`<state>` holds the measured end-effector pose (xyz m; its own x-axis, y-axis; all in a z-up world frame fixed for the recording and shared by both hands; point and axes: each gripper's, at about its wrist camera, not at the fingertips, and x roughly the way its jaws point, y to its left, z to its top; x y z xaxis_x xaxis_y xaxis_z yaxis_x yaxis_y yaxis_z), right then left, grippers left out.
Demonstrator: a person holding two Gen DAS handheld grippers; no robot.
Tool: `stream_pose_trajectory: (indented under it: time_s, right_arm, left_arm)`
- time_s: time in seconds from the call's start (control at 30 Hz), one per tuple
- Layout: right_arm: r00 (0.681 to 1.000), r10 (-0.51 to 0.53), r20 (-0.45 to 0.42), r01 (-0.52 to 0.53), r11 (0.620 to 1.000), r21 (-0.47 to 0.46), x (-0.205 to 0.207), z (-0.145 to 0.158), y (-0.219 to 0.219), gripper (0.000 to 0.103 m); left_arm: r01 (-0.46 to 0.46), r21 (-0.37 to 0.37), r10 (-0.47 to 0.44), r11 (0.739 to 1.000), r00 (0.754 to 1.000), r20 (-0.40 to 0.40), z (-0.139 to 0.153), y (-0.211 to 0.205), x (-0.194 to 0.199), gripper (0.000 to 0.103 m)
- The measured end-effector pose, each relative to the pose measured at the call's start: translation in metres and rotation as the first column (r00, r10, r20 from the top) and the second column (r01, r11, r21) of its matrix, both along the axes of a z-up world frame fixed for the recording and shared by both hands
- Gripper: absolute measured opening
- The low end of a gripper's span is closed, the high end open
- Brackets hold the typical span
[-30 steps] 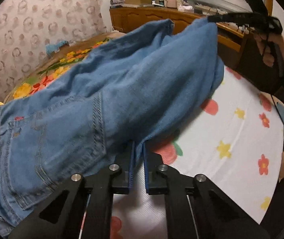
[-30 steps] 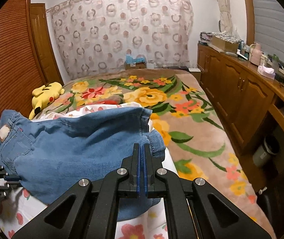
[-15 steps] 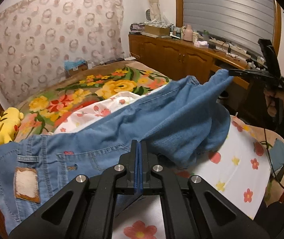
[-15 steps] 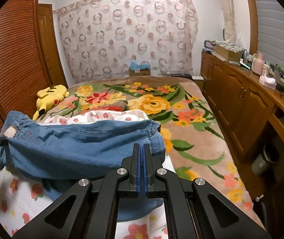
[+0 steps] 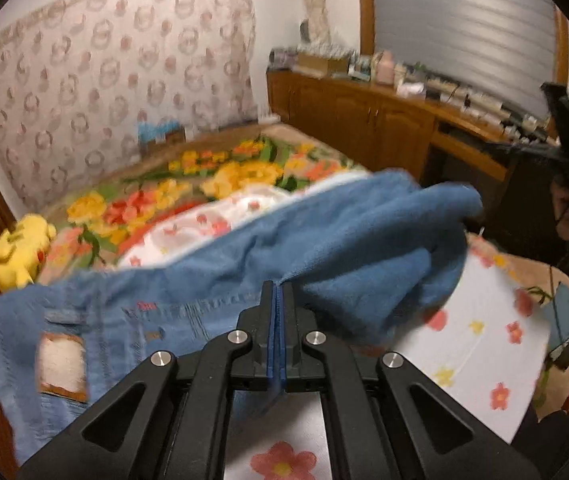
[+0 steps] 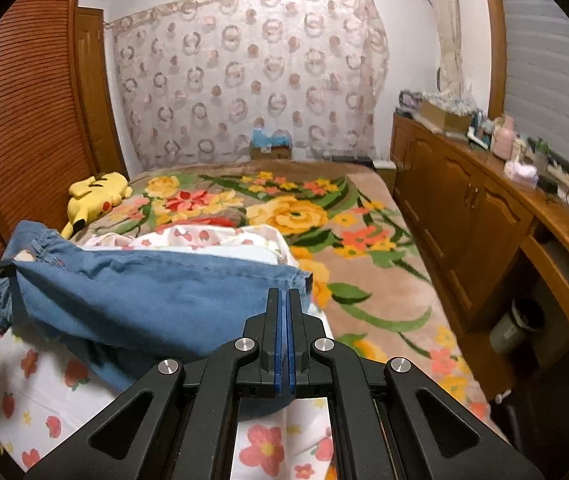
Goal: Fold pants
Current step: 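Fold the leg over with the right tool while the left tool grasps the jeans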
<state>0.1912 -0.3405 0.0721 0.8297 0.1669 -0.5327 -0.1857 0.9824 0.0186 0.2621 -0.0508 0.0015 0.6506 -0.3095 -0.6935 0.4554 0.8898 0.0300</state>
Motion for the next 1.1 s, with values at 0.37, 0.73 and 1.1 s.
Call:
stream_pose_trajectory:
  time_s: [0.37,0.73,1.1]
  right_arm:
    - [0.985,0.148,-0.094,-0.142,0.988,0.063,0.017,-0.036,0.046,0.002]
    - [0.98,0.152,-0.128,-0.148,0.988,0.04,0.016,-0.052,0.038,0.039]
    - [0.975,0.066,-0.211,-0.056,0.997,0.055,0.025,-0.078,0.009,0.044]
  left_arm:
    - [-0.045,0.046,0.047,0.998,0.999,-0.027,-0.023,-0.006,-0.009,0.046]
    - [0.026,-0.047,-0.029,0.999,0.998,-0.054,-0.033,-0.015,-0.065,0.048]
    - [0.01,-0.033,-0.015,0.999,0.989,-0.15,-0.071,-0.059,-0.023,0.03]
